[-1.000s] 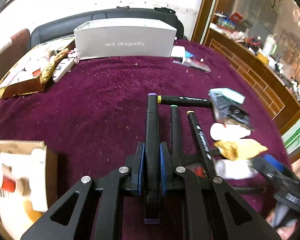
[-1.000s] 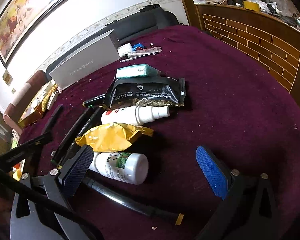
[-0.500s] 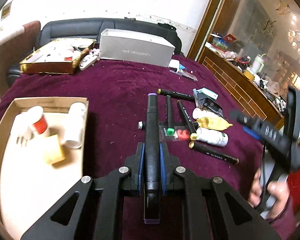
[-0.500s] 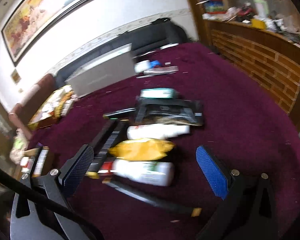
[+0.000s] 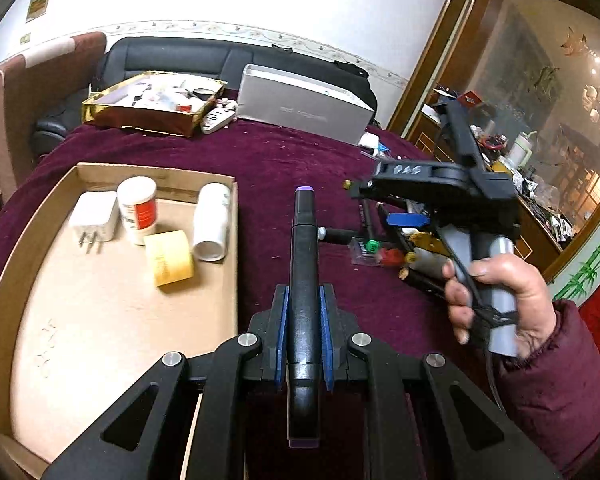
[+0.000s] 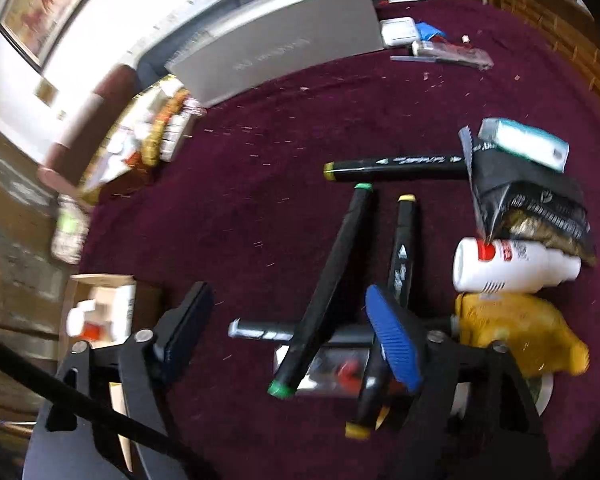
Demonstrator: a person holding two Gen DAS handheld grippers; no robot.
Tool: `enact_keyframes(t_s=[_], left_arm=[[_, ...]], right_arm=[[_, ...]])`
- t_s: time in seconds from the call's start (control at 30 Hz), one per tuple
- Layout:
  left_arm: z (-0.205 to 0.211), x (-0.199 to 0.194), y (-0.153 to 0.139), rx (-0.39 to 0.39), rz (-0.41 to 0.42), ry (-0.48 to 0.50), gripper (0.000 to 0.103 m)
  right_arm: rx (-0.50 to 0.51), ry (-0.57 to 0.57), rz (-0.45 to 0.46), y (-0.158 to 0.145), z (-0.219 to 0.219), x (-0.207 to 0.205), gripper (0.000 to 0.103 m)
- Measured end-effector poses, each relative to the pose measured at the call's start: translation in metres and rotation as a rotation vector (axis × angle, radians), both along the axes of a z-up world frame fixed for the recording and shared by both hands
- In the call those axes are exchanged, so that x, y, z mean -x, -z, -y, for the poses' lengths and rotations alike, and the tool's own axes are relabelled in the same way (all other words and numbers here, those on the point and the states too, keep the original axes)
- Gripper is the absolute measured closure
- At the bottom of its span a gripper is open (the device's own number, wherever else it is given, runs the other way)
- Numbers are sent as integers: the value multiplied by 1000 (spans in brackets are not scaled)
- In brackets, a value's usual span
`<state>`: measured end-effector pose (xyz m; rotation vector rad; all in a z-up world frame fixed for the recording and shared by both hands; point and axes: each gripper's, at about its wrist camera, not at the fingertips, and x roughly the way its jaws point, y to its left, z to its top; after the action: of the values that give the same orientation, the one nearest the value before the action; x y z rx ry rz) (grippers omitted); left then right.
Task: Organize objects
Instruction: 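Grasp a black green-capped marker with the right tool, then lower both markers into the box and open both tools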
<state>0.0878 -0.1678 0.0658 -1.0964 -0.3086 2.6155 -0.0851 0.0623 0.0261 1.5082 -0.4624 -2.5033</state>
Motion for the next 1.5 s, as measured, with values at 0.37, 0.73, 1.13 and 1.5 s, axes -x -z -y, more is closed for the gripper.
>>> enact_keyframes(t_s=[0.37, 0.73, 1.13, 1.5], left_arm=[[20, 1, 9, -19, 9, -31, 92], [61, -16, 8, -41, 11, -123, 92], [95, -18, 24, 59, 80, -204, 92], [112, 4, 43, 106, 157, -205, 92]], right_arm=[[-278, -6, -15, 23, 31, 11, 85], [-16, -30, -95, -10, 13, -34, 91], [276, -276, -5, -22, 94, -103, 90], [246, -393, 90, 9, 183, -118, 90]])
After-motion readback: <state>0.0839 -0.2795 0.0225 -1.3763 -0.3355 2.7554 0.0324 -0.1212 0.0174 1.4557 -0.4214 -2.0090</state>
